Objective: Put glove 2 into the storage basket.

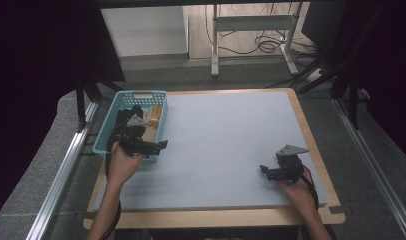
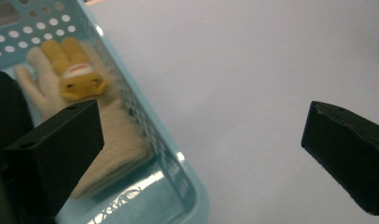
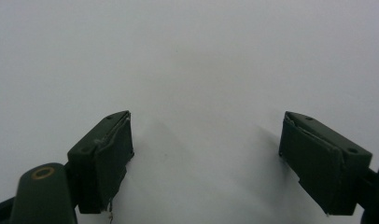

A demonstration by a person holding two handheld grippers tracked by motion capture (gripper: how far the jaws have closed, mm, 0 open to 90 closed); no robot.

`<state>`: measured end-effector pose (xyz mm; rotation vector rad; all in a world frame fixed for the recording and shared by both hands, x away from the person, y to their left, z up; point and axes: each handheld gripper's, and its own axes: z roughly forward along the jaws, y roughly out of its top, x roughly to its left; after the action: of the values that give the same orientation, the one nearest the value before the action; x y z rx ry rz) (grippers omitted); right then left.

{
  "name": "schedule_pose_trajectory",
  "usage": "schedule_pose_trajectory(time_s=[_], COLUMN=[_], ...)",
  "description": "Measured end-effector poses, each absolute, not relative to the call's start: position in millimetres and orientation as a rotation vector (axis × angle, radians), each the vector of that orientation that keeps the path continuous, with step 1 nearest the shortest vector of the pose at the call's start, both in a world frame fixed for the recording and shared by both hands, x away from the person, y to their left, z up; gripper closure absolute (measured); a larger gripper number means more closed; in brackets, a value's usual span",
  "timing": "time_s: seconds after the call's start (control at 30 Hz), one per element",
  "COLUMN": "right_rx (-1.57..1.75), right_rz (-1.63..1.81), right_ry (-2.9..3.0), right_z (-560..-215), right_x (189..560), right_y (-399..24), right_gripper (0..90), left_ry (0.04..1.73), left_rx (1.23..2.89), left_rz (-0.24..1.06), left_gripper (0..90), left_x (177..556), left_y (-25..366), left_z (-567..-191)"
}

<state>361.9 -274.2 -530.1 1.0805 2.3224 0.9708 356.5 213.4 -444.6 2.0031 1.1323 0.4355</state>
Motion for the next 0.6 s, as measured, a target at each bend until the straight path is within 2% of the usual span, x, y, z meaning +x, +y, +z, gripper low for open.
schedule_pose_trajectory(time_s=[0.6], right_rx=[1.079], right_rz=[0.969], right_ry=[2.321], right_z=[-530], right_x=[362], right_y=[-274], right_gripper=[17.1], left_ry=[1.046], left_rx=[2.026], left_rz=[0.419], left_gripper=[0.0], left_x=[353], left_y=[179], left_z=[-451])
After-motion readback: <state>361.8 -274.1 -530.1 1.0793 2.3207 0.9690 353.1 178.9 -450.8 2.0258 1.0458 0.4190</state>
